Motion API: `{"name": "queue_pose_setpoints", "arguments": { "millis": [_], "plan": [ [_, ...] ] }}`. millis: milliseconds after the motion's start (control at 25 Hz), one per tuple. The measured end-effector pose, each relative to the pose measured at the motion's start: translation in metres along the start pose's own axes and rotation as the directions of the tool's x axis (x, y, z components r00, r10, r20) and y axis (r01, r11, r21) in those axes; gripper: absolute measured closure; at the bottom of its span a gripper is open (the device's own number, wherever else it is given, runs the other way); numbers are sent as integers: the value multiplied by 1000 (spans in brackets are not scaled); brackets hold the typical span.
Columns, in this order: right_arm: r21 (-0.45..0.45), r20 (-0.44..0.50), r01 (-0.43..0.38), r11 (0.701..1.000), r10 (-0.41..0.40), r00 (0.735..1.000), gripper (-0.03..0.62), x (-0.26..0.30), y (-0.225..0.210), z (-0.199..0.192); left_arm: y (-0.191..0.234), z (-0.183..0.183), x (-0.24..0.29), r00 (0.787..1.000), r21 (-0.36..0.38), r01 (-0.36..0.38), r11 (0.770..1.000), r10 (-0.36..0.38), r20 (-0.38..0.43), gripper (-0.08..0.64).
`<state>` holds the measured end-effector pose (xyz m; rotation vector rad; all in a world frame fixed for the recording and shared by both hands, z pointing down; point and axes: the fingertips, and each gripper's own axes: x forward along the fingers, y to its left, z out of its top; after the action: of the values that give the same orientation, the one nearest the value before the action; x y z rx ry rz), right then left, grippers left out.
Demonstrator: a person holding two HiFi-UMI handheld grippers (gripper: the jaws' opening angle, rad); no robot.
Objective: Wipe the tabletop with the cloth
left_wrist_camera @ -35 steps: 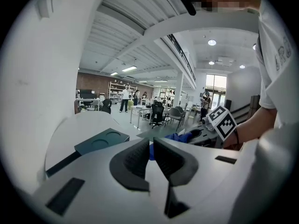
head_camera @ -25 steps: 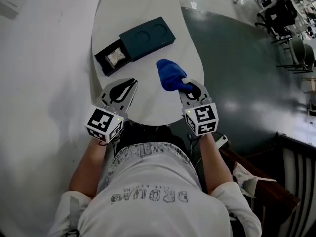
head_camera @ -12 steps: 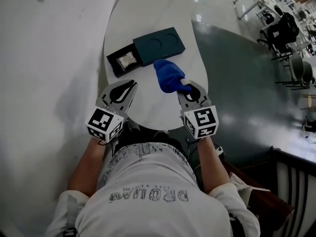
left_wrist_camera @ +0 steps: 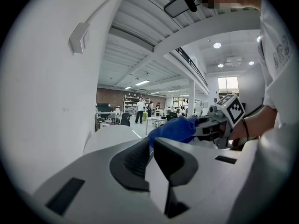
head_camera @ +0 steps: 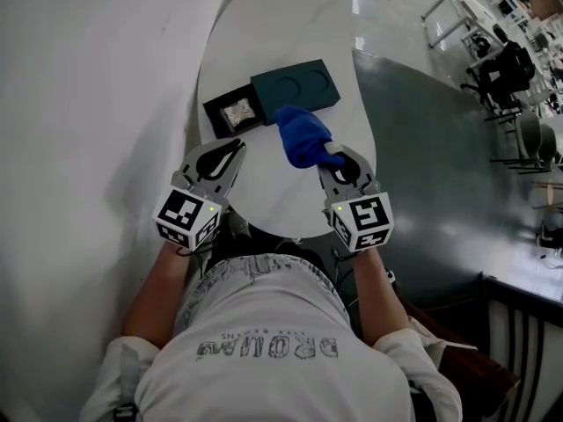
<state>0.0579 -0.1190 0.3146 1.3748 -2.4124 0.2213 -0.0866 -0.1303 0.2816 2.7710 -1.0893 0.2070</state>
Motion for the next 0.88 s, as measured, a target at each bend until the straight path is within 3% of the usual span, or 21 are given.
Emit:
{"name": "queue_pose_setpoints", "arguments": {
  "millis": [880],
  "plan": [
    [-22, 3, -44, 999, 44, 999, 517, 10, 18, 9, 10, -6, -12, 999, -32, -37, 999, 37, 3, 514]
  ]
}}
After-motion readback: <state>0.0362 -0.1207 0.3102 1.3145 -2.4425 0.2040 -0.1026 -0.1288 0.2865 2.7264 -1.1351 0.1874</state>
